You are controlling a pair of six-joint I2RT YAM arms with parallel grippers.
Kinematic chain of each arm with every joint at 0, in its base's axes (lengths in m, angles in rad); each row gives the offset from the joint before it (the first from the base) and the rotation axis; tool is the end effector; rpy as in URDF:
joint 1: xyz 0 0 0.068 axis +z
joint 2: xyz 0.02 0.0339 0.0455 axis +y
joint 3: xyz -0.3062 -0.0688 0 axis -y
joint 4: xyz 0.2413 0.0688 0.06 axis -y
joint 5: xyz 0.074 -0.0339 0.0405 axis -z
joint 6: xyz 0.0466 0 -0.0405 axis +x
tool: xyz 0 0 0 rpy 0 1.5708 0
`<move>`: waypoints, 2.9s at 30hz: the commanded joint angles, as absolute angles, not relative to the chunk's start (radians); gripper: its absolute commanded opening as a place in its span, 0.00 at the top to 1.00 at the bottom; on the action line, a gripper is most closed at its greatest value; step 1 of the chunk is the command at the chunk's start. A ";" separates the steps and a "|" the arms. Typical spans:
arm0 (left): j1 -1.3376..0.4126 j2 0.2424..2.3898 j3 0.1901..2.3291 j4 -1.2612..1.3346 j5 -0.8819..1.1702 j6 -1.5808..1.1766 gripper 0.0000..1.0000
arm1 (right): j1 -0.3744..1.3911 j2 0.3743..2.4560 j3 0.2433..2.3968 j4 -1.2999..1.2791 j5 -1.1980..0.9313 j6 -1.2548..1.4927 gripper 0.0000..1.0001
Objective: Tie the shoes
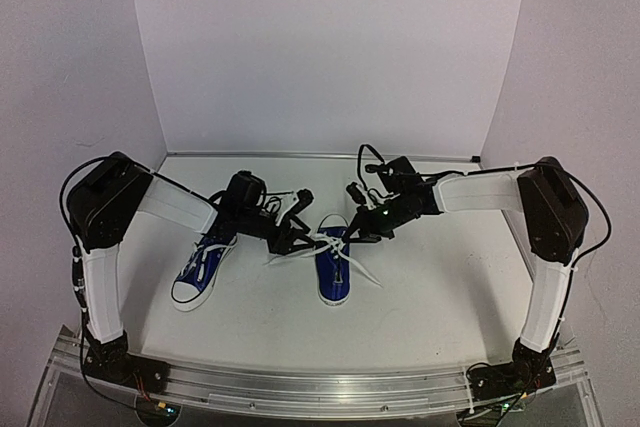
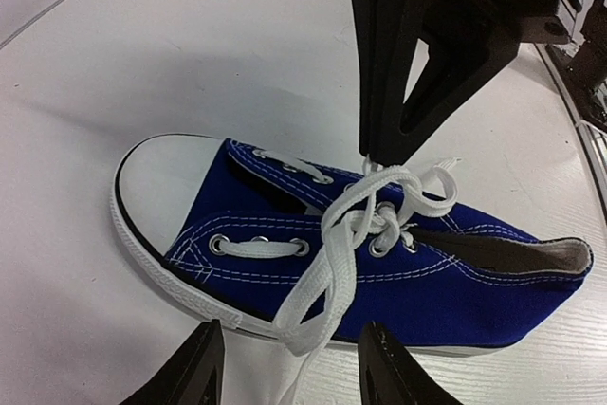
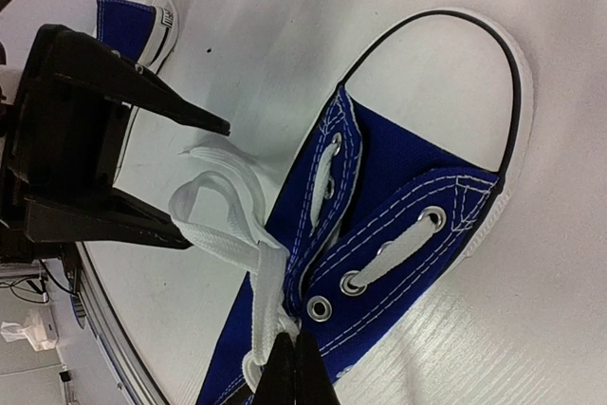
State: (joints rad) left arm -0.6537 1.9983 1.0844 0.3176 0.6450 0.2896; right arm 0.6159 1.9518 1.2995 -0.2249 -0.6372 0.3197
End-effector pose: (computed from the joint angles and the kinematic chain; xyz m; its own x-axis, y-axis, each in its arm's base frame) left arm 0.3274 -0.2861 0.1752 -0.1757 0.4221 -0.8894 0.9715 0.2205 -0.0873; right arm 0.3377 0.2729 0.2132 -0.8394 -0.2846 -0.4631 -0.5383 0.5538 0.6352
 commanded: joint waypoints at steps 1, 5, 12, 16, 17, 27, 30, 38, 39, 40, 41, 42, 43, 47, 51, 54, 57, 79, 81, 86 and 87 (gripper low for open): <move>-0.661 2.019 1.147 0.313 0.723 0.308 0.52 | 0.614 1.910 1.302 -0.206 -0.619 0.311 1.00; -0.662 2.037 1.161 0.337 0.731 0.283 0.60 | 0.614 1.911 1.302 -0.205 -0.618 0.313 1.00; -0.664 2.051 1.171 0.332 0.749 0.281 0.75 | 0.614 1.910 1.303 -0.206 -0.612 0.313 1.00; -0.664 2.053 1.173 0.324 0.756 0.282 0.88 | 0.613 1.910 1.302 -0.206 -0.609 0.312 1.00; -0.663 2.051 1.173 0.322 0.757 0.283 0.91 | 0.613 1.909 1.302 -0.206 -0.607 0.312 1.00; -0.663 1.957 1.091 0.292 0.681 0.255 1.00 | 0.596 1.853 1.243 -0.203 -0.558 0.319 1.00; -0.663 1.922 1.064 0.298 0.663 0.245 1.00 | 0.591 1.829 1.222 -0.202 -0.540 0.322 1.00; -0.661 1.892 1.084 0.196 0.583 0.245 1.00 | 0.556 1.801 1.158 -0.202 -0.489 0.326 1.00; -0.661 1.896 1.089 0.183 0.575 0.243 1.00 | 0.552 1.801 1.148 -0.202 -0.484 0.327 1.00; -0.661 1.899 1.090 0.176 0.567 0.238 1.00 | 0.548 1.802 1.138 -0.202 -0.477 0.326 1.00; -0.660 1.902 1.089 0.173 0.559 0.231 1.00 | 0.545 1.802 1.129 -0.202 -0.471 0.325 1.00; -0.660 1.905 1.086 0.173 0.553 0.223 1.00 | 0.543 1.803 1.121 -0.202 -0.464 0.323 1.00; -0.659 1.907 1.080 0.173 0.545 0.216 1.00 | 0.542 1.804 1.114 -0.202 -0.457 0.322 1.00; -0.658 1.913 1.051 0.185 0.511 0.186 1.00 | 0.536 1.811 1.090 -0.202 -0.436 0.314 1.00; -0.655 1.920 1.032 0.196 0.482 0.165 1.00 | 0.526 1.817 1.075 -0.201 -0.419 0.311 1.00; -0.652 1.929 1.026 0.201 0.460 0.152 1.00 | 0.518 1.818 1.068 -0.200 -0.414 0.308 1.00; -0.648 1.939 1.023 0.207 0.449 0.146 1.00 | 0.513 1.816 1.064 -0.199 -0.413 0.306 1.00; -0.679 1.830 0.965 0.303 0.471 0.279 0.68 | 0.584 1.808 1.119 -0.166 -0.705 0.258 1.00; -0.680 1.795 0.937 0.327 0.468 0.302 0.60 | 0.584 1.796 1.109 -0.180 -0.708 0.250 0.93; -0.701 1.751 0.916 0.302 0.449 0.372 0.51 | 0.576 1.759 1.085 -0.237 -0.677 0.213 0.68; -0.714 1.750 0.919 0.285 0.443 0.392 0.51 | 0.563 1.745 1.075 -0.241 -0.670 0.211 0.63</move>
State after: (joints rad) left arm -0.6826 1.8071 0.9225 0.2699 0.4650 0.3042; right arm 0.5860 1.8232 1.0917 -0.2030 -0.6854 0.2450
